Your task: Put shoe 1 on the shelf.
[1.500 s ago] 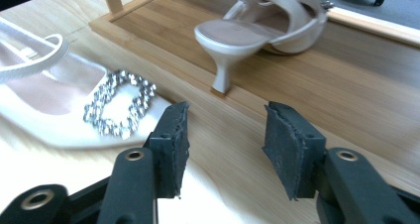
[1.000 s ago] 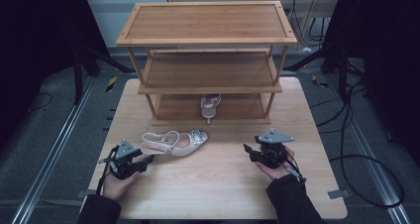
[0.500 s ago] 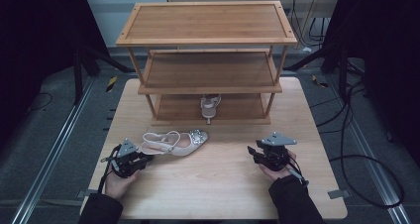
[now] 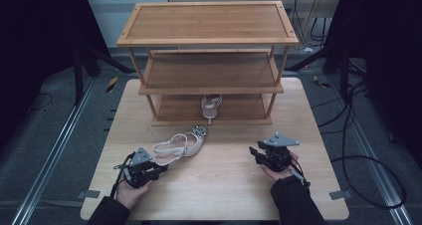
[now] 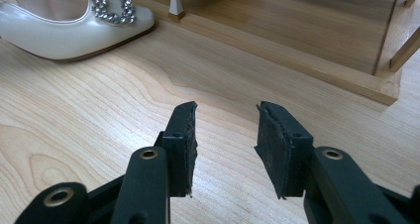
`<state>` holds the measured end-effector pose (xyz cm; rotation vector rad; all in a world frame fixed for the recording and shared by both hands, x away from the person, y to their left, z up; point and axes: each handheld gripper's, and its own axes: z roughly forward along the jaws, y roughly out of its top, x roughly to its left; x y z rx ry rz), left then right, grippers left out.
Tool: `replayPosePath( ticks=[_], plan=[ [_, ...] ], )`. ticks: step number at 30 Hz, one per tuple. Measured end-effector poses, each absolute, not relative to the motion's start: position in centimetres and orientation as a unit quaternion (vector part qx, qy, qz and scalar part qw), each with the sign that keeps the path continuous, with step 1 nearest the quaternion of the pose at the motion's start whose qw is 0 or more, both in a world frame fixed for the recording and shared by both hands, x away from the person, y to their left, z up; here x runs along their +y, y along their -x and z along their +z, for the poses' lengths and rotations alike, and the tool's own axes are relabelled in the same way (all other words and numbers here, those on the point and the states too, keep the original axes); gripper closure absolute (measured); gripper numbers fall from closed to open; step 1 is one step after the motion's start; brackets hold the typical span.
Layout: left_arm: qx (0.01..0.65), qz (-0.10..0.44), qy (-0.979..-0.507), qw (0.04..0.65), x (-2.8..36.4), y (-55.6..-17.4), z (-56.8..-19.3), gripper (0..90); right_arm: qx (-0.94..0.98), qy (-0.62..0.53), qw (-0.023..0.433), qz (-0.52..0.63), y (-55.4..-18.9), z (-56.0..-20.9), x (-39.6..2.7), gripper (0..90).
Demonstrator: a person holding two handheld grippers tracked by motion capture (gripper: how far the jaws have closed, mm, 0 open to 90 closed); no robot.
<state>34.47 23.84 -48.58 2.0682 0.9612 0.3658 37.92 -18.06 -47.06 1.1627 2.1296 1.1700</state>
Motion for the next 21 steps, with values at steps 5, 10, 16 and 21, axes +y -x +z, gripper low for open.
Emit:
replayPosePath(
  ticks=[5, 10, 16, 21],
  plan=[
    [0.370, 0.137, -0.822, 0.411, 21.4, -33.7, -48.6, 72.7, 0.770, -0.423, 0.222, 0.423, -37.9, -47.1, -18.1, 58.8],
    [0.358, 0.126, -0.824, 0.420, 18.6, -33.4, -48.9, 72.4, 0.767, -0.427, 0.223, 0.423, -38.0, -47.2, -18.0, 57.2],
    [0.333, 0.148, -0.844, 0.393, 17.1, -33.0, -49.4, 54.5, 0.766, -0.429, 0.222, 0.425, -38.0, -47.3, -17.8, 55.1],
    [0.337, 0.160, -0.843, 0.387, 18.6, -31.6, -48.6, 36.9, 0.759, -0.429, 0.220, 0.438, -37.6, -47.0, -17.7, 51.5]
  ],
)
